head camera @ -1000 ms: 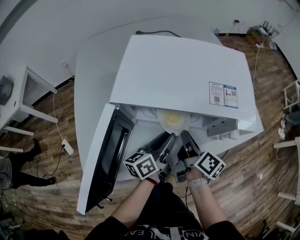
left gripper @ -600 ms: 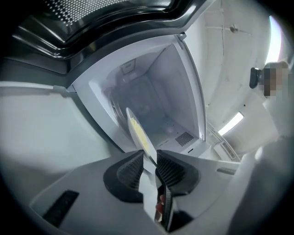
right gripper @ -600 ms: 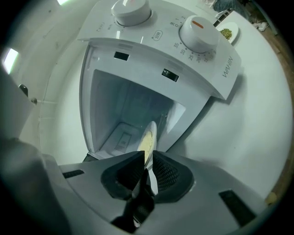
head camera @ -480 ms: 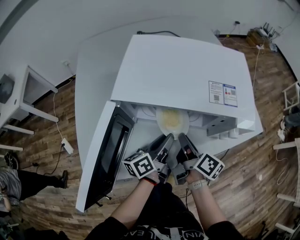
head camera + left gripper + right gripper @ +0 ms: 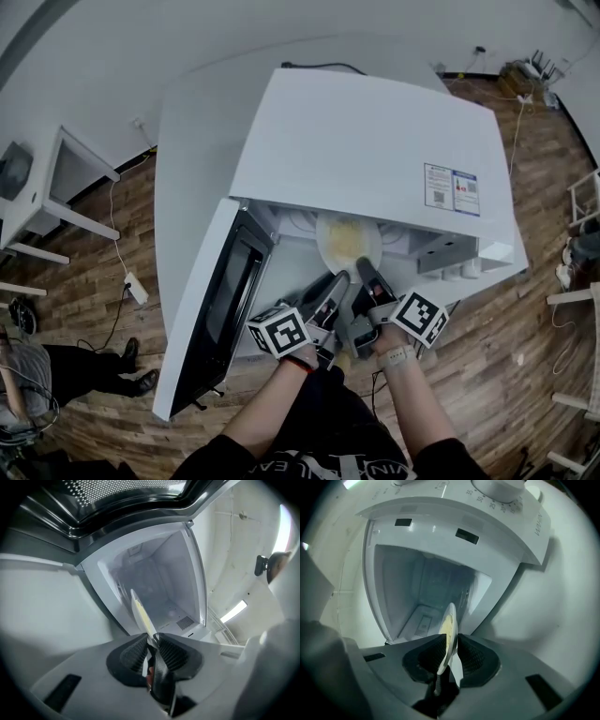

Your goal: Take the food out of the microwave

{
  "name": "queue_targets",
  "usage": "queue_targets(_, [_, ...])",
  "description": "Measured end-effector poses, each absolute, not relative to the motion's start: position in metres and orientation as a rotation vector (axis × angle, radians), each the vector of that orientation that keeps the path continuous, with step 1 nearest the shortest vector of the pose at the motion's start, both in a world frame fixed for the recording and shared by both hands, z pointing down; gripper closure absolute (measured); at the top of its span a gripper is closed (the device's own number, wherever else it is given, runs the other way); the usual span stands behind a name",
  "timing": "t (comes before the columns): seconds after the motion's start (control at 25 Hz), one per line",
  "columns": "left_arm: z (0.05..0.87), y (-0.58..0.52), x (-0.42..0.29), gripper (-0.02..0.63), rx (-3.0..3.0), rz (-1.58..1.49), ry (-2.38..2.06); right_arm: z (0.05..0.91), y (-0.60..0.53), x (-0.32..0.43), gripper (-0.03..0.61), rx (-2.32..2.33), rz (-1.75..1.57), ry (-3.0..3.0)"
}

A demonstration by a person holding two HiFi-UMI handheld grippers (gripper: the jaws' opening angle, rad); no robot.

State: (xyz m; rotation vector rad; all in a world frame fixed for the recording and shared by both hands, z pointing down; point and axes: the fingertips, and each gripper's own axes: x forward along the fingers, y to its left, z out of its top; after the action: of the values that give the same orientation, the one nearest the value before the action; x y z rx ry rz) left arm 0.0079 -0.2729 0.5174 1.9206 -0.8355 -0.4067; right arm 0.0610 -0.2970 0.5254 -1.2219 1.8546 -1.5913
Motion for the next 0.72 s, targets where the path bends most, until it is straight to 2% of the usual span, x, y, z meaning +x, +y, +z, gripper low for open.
queue_targets(0.72, [0.513,-0.262,0.008,0.514,1.981,-0.390,-0.835,0.525,-0.294,0.058,0.523,-1.104,-1.607,1.748])
